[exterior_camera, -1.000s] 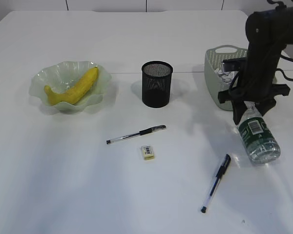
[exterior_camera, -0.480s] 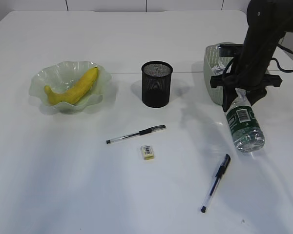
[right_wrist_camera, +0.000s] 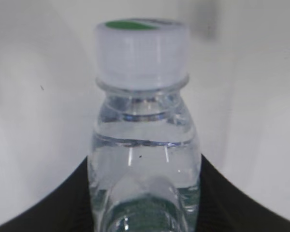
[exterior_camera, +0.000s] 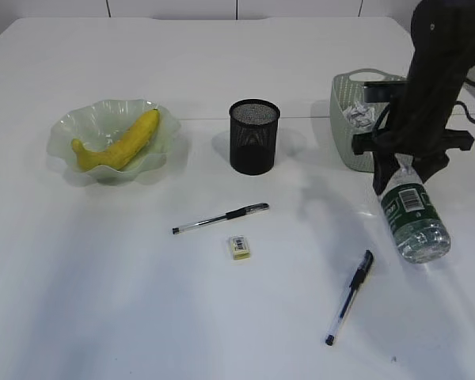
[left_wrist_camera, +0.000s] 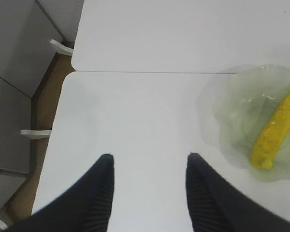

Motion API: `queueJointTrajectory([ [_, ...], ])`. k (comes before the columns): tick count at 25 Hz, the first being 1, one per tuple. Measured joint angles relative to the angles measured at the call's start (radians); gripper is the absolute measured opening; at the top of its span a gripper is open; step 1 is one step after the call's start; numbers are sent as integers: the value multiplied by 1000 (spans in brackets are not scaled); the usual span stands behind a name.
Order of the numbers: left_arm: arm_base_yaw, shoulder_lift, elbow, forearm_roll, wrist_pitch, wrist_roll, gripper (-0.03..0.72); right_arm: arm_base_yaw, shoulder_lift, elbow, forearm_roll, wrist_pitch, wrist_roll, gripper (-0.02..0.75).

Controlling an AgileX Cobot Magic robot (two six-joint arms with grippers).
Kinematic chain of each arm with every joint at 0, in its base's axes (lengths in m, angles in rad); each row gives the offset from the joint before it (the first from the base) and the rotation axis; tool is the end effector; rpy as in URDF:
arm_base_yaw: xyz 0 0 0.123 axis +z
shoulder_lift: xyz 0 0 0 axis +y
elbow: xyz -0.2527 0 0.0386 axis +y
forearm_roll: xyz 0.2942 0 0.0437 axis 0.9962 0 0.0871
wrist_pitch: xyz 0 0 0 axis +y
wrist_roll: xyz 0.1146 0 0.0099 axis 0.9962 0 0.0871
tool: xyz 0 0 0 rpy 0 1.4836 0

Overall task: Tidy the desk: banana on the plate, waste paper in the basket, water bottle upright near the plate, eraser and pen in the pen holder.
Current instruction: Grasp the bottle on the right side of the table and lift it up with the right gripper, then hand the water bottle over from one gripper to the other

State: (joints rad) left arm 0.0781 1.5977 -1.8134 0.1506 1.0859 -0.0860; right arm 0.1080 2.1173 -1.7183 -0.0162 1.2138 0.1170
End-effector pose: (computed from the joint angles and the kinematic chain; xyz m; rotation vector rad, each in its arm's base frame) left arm 0.4021 0.0468 0.4001 -0.1751 2.3415 0.1872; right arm 0.4550 0.0476 0.1299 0.0057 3.0949 -0.0157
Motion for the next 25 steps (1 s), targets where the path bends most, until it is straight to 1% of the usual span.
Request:
queueJointTrajectory([
  [7,0,31,0,-7,7,0,340,0,-90,3,16,1,0,347],
  [14,0,31,0,-22,7,2,340,0,-125,3,85,6,-5,347],
  [21,0,31,0,-130,7,35,340,0,-125,-84,154,12,-57,347],
  [25,0,31,0,-219,9,73,340,0,-125,-155,230,18,-117,347],
])
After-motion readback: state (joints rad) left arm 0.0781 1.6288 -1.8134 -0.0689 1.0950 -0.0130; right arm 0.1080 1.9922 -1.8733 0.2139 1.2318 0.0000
